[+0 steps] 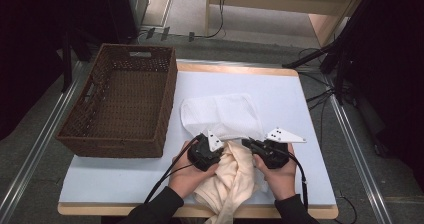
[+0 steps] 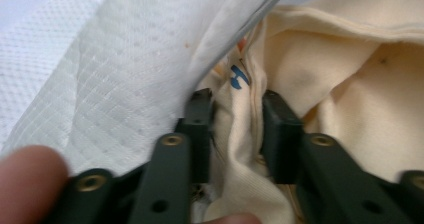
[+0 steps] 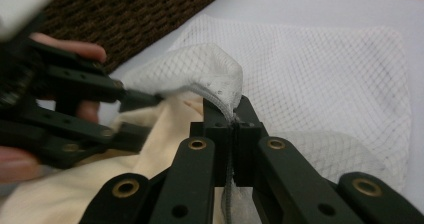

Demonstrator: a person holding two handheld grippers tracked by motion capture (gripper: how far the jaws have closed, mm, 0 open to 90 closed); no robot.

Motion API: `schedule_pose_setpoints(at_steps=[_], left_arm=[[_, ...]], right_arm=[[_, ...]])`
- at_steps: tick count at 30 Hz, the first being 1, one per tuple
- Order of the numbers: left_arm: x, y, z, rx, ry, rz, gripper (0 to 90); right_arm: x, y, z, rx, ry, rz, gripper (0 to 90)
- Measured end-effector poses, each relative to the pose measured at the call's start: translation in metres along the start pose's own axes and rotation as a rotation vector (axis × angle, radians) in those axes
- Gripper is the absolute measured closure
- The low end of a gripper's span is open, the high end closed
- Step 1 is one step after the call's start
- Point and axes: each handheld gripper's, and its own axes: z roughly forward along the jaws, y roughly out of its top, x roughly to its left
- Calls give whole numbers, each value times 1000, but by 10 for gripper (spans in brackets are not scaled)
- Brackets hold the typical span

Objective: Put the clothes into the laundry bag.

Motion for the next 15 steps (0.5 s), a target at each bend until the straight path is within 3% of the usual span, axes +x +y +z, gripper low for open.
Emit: schedule_pose_setpoints(at_steps=[2,6,8,12,14,15], left_arm=[[9,1,-10,-27,-100,-76,480],[8,5,-30,-57,-122,-69,339],[4,6,-38,-79,-201,-70,297],[-21,6,-37,-55,-299,9,179],[-31,5,-26,-3,-307,49,156],[-36,2,-19,35,-280,79,154]], right_arm=[[-1,-2,2,9,-7,7,887],[-3,-1,2,7,-9,10,886],[-3,-1,3,7,-11,7,886],[-3,-1,4,9,-13,8,886],[-1,-1,5,10,-11,5,886],[0,-1,5,11,-9,6,886]])
